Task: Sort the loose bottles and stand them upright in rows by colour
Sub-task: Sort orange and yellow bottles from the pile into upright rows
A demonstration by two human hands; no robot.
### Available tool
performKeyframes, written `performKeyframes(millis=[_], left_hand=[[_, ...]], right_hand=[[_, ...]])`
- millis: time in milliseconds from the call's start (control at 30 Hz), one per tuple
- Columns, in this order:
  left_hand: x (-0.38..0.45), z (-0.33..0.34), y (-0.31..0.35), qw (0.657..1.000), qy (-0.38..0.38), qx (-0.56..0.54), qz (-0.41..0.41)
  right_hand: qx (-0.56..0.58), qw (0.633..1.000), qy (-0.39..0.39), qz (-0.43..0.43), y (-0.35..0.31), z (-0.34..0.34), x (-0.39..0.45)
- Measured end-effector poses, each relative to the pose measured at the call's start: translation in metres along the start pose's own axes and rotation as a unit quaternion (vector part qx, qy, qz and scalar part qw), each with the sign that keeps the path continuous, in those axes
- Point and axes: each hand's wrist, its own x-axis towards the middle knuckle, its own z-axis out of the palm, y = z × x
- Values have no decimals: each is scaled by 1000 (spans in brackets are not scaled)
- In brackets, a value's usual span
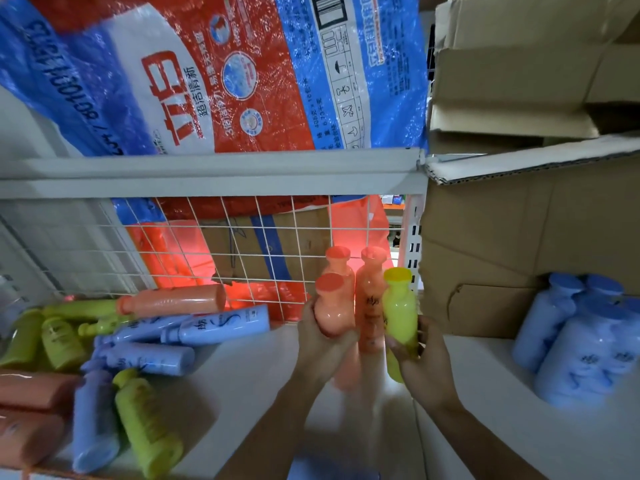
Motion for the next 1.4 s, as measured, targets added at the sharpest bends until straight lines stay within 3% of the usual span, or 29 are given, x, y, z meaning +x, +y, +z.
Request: performKeyframes(millis=[133,300,500,633,933,1400], left_hand=[[-3,11,1,993,10,116,-1],[-4,1,-8,999,-9,45,10],[-9,2,-6,989,15,144,11],[-8,-8,-14,998,-13,67,5],[-10,-22,-32,989,-29,143,27],[12,-18,-41,992,-51,112,27]], right_hand=[[17,1000,-3,0,-1,4,-4],[11,1000,-9,3,-2,3,-6],[14,1000,-6,17,4,6,-10],[10,1000,-16,9,4,9,-12],[-13,1000,-25,12,5,17,-14],[-29,999,-32,28,8,22,-17]])
